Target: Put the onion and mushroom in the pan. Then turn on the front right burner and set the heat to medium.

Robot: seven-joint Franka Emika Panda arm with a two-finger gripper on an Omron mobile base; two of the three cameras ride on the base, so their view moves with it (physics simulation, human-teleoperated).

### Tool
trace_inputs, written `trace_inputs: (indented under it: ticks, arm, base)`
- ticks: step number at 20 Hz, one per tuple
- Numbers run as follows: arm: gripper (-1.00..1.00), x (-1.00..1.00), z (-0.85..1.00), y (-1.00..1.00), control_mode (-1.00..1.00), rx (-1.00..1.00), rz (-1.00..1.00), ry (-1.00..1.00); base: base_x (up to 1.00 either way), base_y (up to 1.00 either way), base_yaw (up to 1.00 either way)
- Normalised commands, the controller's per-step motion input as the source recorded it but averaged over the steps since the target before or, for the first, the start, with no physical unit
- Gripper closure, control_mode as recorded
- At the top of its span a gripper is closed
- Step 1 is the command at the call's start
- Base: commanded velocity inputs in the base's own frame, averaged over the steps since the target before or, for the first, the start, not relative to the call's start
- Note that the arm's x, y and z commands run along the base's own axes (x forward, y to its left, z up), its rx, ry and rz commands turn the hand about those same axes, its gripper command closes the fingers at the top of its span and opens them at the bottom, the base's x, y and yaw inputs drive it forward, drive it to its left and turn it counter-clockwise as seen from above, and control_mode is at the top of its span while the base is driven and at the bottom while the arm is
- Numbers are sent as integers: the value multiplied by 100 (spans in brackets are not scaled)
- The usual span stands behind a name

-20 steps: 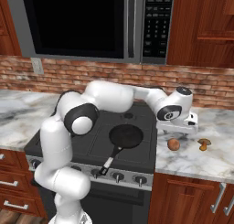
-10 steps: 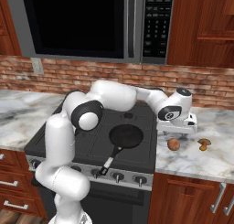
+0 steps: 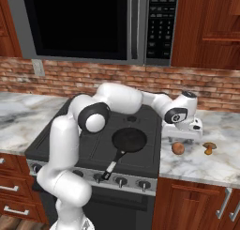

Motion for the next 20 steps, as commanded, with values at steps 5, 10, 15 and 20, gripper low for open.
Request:
trace_inputs:
  ticks: [5,10,15,20]
  arm:
    - [-100,0,-27,-1,-100,0,0,2]
    - [-100,3,-18,0,-100,0,0,4]
    - [-100,0,-24,0,-100,0,0,4]
    - [-100,0,-22,0,-100,0,0,2]
  base:
    - [0,0,0]
    - [0,0,0]
    - [0,0,0]
    - [0,0,0]
